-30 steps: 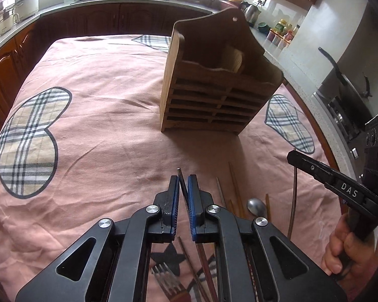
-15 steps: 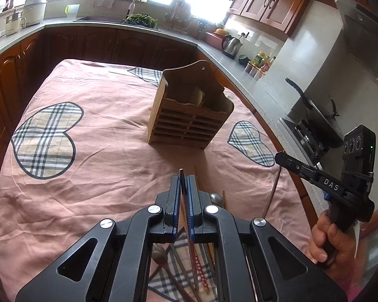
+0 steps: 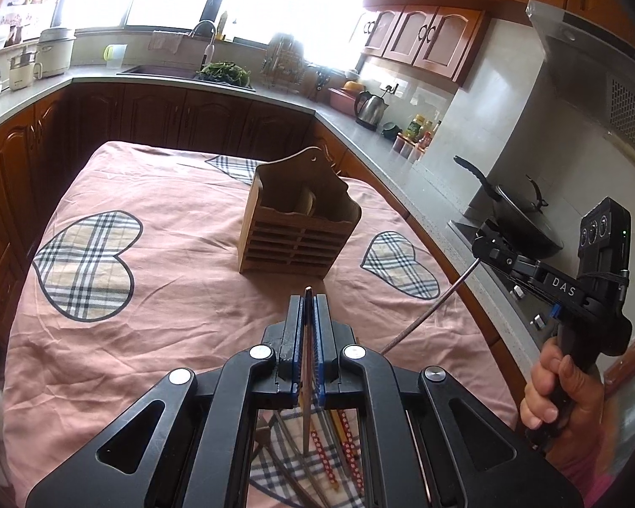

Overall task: Organize utensils
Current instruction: 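Carry the chopsticks in both tools over the wooden holder and lower them in, then open both tools to release the chopsticks into the holder, then move both tools back to the utensil pile, then grasp the silver fork with the left tool while the right tool grasps a chopstick, then carry the fork and chopstick to the wooden holder and lower them in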

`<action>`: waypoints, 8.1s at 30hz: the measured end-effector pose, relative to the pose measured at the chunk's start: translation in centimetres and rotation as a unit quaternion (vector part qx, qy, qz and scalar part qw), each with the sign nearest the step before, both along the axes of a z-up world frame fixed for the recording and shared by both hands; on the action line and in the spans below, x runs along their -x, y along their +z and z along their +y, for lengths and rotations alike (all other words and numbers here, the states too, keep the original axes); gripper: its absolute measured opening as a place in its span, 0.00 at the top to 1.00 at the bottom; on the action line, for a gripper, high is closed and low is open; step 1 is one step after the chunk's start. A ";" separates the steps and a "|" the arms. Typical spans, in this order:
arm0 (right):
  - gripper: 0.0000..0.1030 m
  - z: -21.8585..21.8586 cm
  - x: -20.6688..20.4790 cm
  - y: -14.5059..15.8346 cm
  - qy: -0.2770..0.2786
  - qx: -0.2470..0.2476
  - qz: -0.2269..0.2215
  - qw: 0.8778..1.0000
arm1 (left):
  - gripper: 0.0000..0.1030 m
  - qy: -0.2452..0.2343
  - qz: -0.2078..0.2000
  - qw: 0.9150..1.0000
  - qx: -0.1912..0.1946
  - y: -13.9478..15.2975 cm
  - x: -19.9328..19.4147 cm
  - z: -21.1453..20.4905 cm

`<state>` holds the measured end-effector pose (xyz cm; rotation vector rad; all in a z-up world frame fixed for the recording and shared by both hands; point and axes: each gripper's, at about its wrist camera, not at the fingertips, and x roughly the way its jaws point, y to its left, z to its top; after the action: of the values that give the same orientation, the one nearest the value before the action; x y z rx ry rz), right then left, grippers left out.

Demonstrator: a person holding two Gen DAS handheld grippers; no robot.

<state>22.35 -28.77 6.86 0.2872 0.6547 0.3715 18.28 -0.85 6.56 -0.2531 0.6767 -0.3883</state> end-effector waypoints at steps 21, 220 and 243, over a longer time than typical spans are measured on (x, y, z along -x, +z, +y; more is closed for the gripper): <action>0.96 -1.4 -6.3 4.7 -0.049 -0.024 -0.074 0.996 | 0.97 0.044 -0.124 0.991 0.022 8.0 -6.2 1.6; 0.95 1.2 3.0 -6.2 -0.011 0.037 0.041 0.998 | 0.81 0.028 0.063 0.998 -0.004 -6.5 3.8 -0.4; 0.95 -0.3 4.0 -1.0 -0.044 -0.004 -0.056 0.997 | 0.81 0.068 -0.047 0.996 0.013 -1.1 2.9 1.5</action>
<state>18.34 -29.12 5.82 0.3001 0.5292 0.3036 15.42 0.60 5.50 -0.3028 0.5590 -0.2764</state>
